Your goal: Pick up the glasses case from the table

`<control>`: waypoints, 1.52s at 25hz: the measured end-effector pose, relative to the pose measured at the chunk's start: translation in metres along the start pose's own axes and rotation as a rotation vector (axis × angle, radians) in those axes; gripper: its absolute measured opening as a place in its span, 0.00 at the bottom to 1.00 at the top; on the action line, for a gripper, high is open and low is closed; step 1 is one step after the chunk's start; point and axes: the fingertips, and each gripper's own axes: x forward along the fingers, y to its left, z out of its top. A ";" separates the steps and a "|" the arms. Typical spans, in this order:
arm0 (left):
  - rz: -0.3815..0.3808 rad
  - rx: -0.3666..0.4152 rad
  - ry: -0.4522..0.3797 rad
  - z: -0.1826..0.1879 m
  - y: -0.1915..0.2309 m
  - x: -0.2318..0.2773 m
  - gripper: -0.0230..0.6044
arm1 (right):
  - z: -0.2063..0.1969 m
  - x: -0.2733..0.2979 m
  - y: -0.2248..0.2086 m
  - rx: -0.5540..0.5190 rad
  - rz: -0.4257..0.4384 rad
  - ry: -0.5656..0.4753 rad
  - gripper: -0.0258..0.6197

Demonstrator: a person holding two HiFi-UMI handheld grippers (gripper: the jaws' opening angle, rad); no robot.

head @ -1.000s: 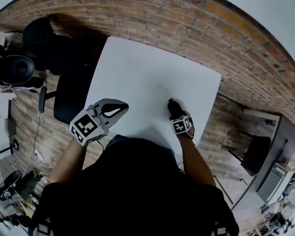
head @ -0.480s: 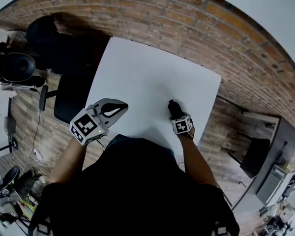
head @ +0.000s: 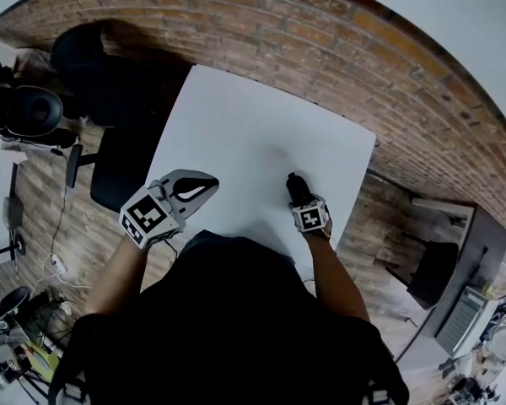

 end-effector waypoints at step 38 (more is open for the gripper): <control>-0.072 0.095 -0.053 0.033 -0.025 0.002 0.06 | 0.073 -0.131 0.013 0.075 0.016 -0.355 0.56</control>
